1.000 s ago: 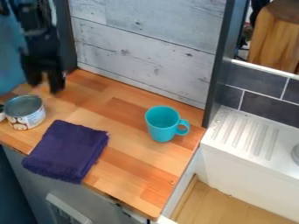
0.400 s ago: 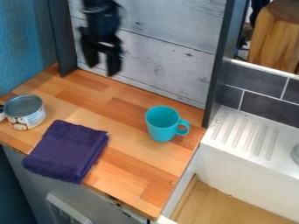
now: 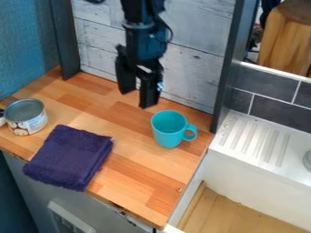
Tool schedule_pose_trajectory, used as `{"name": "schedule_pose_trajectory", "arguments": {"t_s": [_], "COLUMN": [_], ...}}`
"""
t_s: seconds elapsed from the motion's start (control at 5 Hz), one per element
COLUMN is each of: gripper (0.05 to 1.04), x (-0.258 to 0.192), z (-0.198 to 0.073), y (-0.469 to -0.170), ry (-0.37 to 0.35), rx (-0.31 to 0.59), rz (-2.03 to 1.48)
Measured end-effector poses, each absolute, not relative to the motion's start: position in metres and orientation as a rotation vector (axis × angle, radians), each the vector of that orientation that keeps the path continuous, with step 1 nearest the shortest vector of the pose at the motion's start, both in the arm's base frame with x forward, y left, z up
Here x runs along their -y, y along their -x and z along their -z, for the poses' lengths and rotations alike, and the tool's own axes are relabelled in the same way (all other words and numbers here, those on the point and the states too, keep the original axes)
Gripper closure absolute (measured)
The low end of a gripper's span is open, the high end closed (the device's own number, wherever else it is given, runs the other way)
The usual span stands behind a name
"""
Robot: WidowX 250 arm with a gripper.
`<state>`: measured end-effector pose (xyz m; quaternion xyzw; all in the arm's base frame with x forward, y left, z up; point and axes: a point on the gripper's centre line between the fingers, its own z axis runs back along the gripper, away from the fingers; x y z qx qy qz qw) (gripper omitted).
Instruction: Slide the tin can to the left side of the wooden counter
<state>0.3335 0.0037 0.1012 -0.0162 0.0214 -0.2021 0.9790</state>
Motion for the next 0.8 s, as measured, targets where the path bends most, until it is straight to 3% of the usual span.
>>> {"name": "schedule_pose_trajectory", "arguments": {"t_s": [0.2, 0.8], "gripper": [0.083, 0.083], "x": [-0.0096, -0.0098], "z": [-0.1053, -0.1049], "y": [-0.3265, -0.326], "ry": [0.002, 0.001], "rx": [-0.082, -0.087], "rz": [0.399, 0.395]}}
